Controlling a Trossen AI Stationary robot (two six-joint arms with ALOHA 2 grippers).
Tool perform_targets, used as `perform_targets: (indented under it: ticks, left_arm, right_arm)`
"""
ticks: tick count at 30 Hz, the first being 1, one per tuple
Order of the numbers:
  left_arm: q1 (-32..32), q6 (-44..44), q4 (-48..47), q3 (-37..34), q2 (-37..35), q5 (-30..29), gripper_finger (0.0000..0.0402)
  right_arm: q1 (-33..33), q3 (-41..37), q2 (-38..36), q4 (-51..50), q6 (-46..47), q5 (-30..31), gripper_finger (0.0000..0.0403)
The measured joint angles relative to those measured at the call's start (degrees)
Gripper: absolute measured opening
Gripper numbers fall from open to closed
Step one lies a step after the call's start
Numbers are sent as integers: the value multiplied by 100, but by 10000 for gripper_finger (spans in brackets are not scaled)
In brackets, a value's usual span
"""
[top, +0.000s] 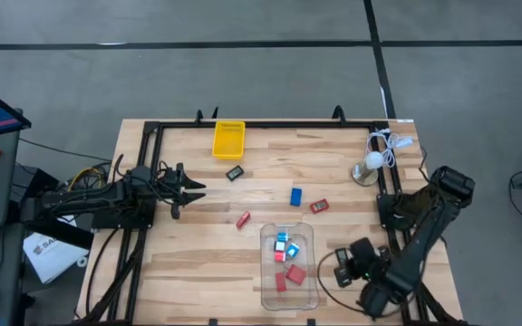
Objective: Pick & Place Office items
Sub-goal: Put the right black digital clock into the yellow bin
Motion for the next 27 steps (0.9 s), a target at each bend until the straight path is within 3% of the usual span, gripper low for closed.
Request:
perform_targets:
  ticks: [5, 10, 16, 21, 27]
  left_arm:
    - [2, 0, 0, 0, -2, 1, 136]
    - [-1, 2, 0, 0, -1, 0, 136]
    - [-1, 0, 0, 0, 0, 0, 136]
    - [1, 0, 0, -1, 0, 0, 136]
    - [0, 0, 0, 0, -2, 0, 136]
  right_arm:
    - [-399, 0, -101, -397, -317, -1262, 192]
    - [-521, 0, -380, -331, -696, -1191, 242]
    - [-515, 0, -806, -296, -896, -1145, 233]
    - [-534, 0, -1092, 334, -842, -1127, 220]
    - [-779, 2, -1024, 717, -771, -1259, 220]
